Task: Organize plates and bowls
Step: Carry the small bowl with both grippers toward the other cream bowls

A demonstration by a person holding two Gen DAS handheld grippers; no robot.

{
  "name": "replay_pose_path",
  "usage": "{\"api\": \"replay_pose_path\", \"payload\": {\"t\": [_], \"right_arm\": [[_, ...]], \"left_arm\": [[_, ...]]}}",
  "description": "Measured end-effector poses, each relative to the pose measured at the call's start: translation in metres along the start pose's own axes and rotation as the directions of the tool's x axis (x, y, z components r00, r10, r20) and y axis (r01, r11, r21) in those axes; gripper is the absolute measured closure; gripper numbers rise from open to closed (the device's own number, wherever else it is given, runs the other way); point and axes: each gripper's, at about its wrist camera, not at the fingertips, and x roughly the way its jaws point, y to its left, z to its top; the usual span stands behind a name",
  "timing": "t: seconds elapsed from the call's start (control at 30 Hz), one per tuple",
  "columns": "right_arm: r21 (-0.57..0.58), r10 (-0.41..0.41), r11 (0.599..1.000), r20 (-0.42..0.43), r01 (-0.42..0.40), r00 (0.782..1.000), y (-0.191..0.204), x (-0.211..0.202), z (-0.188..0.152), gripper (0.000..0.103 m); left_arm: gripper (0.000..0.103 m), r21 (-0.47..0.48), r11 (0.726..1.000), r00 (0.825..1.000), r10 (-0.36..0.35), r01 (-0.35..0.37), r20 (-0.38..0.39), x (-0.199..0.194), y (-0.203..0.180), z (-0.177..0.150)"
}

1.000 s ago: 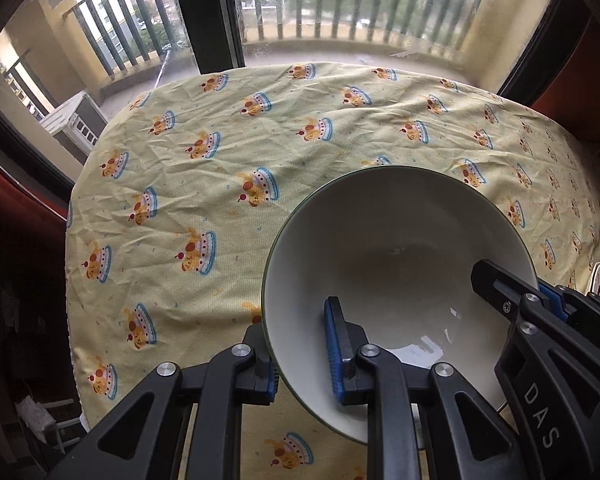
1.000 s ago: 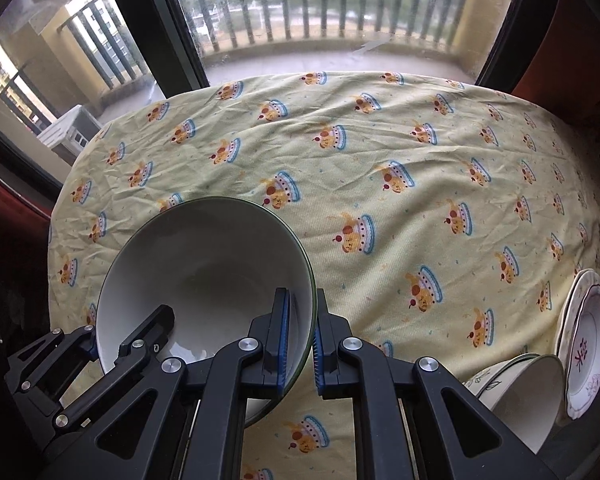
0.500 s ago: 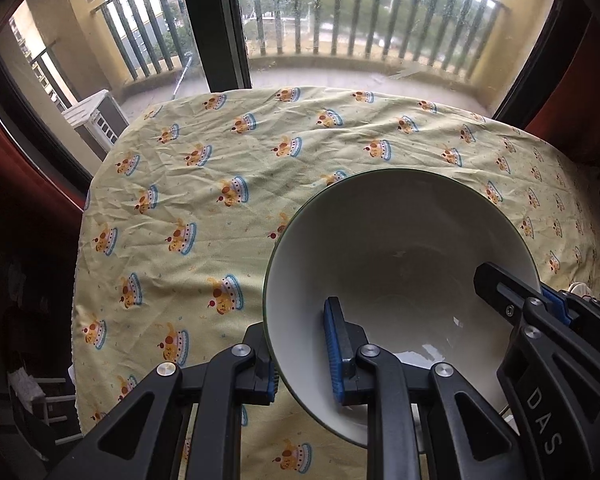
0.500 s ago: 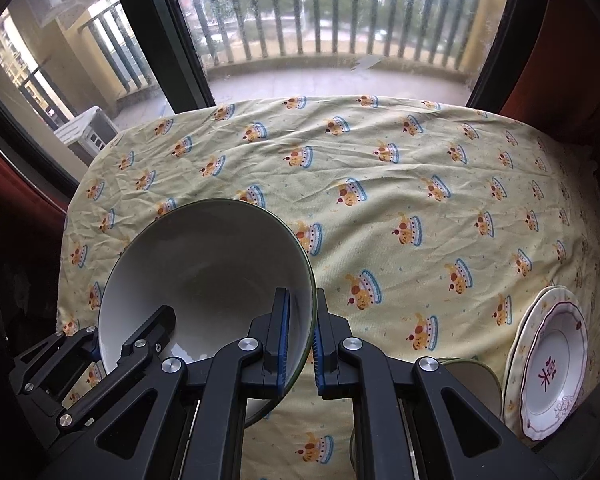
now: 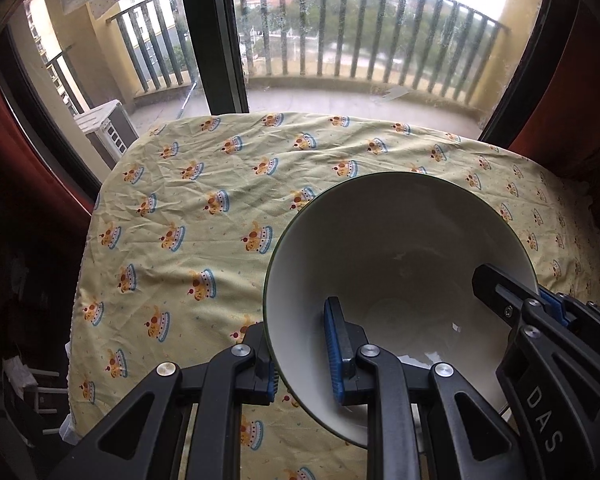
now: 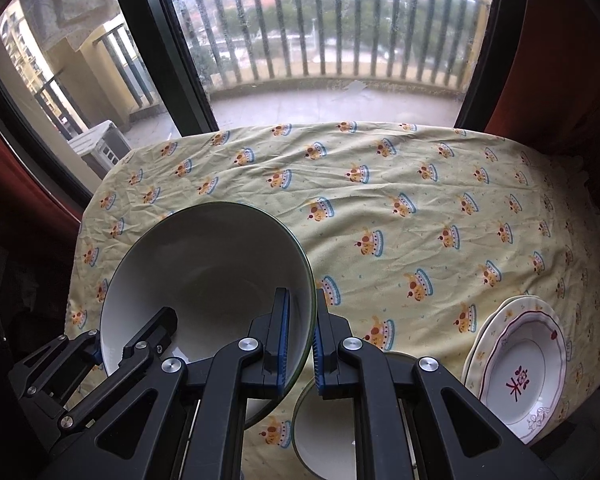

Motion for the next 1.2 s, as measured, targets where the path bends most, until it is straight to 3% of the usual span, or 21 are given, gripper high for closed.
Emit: {"api": "replay_pose_path", "payload": {"t": [0.7, 1.2], "right_arm": [[-0.025, 0.006, 1.000, -0.016, -0.006, 1.000, -0.074, -0.009, -0.041, 0.090], [-0.037, 0.010, 0.999, -0.070, -0.013, 0.997, -0.099, 0.003, -0.068, 0.090]], "left_arm": [[0.086, -0.035, 0.999, 1.000, -0.013, 0.013, -0.005, -0.002, -0.069, -0.046], [0.086, -0.052, 0.999, 0.997, 0.007, -0.010, -0.071, 0.015, -0.089, -0.075]]}}
